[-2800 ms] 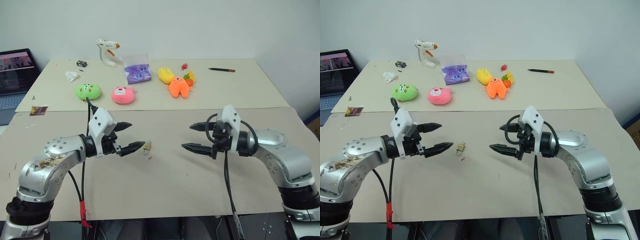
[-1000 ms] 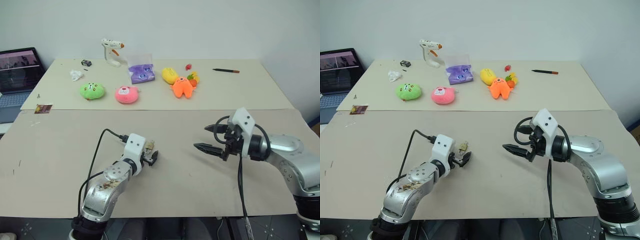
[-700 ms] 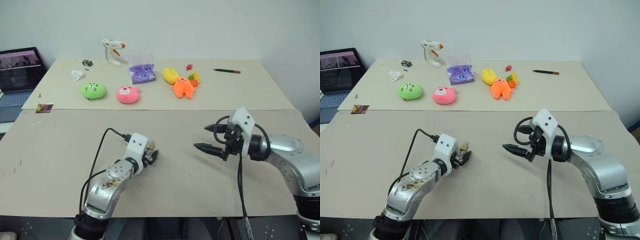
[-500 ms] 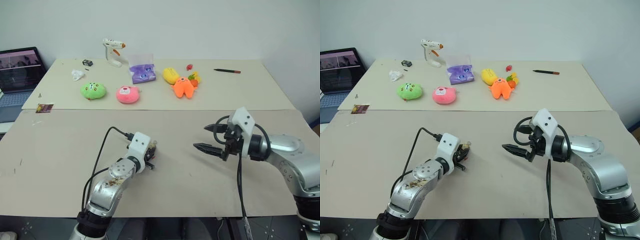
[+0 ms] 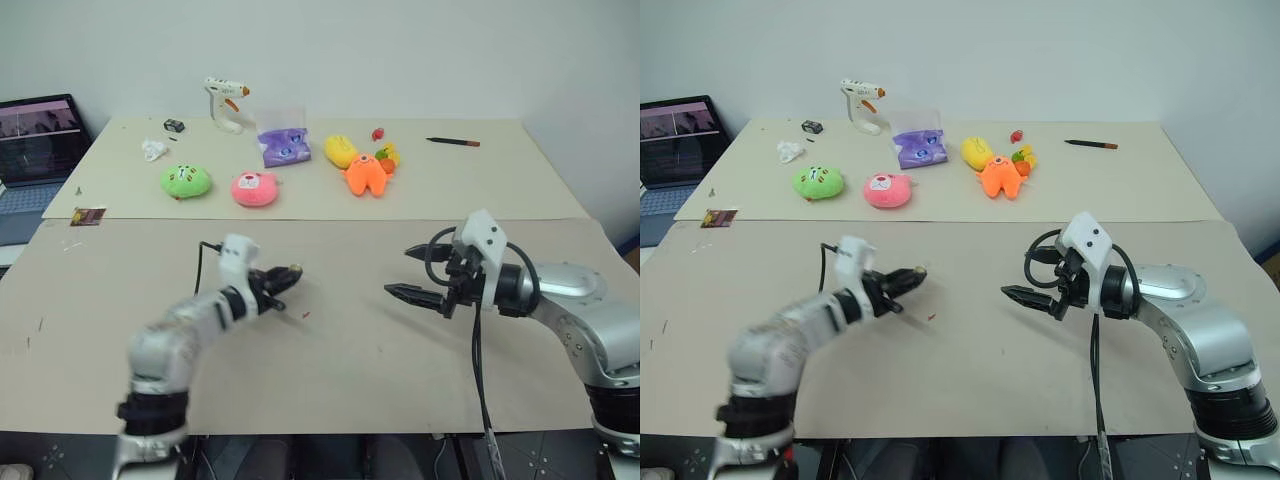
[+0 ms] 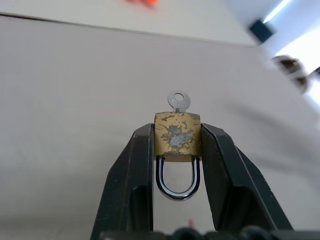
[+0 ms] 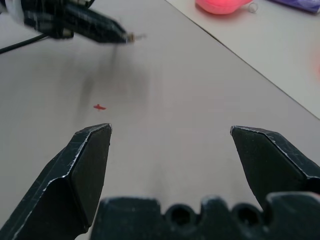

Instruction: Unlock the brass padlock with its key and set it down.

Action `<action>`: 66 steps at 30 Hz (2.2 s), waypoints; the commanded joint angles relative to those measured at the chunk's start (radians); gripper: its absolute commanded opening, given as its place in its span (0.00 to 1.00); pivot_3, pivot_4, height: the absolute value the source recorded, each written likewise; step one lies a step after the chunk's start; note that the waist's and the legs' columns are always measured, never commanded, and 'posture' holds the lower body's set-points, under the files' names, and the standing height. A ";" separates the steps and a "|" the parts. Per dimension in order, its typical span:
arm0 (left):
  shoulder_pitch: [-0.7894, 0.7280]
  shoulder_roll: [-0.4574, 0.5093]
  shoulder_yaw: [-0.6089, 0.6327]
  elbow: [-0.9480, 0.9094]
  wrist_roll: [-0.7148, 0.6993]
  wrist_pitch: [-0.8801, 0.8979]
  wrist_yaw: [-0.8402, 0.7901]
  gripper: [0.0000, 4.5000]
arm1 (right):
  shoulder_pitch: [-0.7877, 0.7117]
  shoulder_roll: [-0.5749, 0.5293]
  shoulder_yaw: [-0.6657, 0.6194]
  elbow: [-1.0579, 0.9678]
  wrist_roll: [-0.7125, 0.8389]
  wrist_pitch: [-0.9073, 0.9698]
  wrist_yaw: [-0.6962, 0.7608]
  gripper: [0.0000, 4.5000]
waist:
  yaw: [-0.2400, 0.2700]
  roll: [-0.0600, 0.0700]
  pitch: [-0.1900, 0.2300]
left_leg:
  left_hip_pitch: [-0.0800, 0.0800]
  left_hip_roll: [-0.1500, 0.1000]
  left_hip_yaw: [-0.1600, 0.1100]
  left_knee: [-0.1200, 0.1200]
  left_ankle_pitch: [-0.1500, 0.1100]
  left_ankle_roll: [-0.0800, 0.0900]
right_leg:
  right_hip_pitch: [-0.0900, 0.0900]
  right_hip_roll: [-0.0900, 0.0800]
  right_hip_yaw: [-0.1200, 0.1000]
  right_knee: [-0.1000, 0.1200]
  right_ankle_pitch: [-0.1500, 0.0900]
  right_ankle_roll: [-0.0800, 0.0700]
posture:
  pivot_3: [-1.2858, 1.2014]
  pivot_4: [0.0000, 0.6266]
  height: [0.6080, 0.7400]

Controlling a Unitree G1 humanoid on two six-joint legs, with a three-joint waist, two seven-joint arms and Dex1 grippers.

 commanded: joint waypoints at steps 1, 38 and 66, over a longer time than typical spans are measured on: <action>-0.070 0.074 0.116 0.182 -0.194 0.234 -0.097 0.19 | -0.040 -0.013 0.015 0.014 -0.021 -0.053 0.043 1.00 | -0.005 0.000 0.000 | 0.000 0.000 0.000 0.001 0.000 0.000 | 0.000 0.000 0.000 0.001 0.000 0.000 | 0.52 0.24 1.00; -0.626 0.325 -1.009 0.905 -0.191 -0.044 -1.061 0.19 | -0.203 0.091 0.170 0.176 -0.078 -0.188 0.271 1.00 | -0.019 0.000 0.000 | -0.007 0.000 0.003 0.013 -0.004 0.007 | -0.004 0.001 0.000 0.010 -0.001 0.002 | 0.52 0.24 1.00; -0.671 0.329 -1.011 0.803 -0.303 0.044 -1.061 0.19 | -0.365 0.111 0.150 0.120 0.079 -0.041 0.316 0.68 | -0.023 0.000 0.000 | -0.006 -0.001 0.003 0.015 -0.004 0.008 | -0.004 0.000 0.000 0.012 -0.002 0.004 | 0.52 0.24 1.00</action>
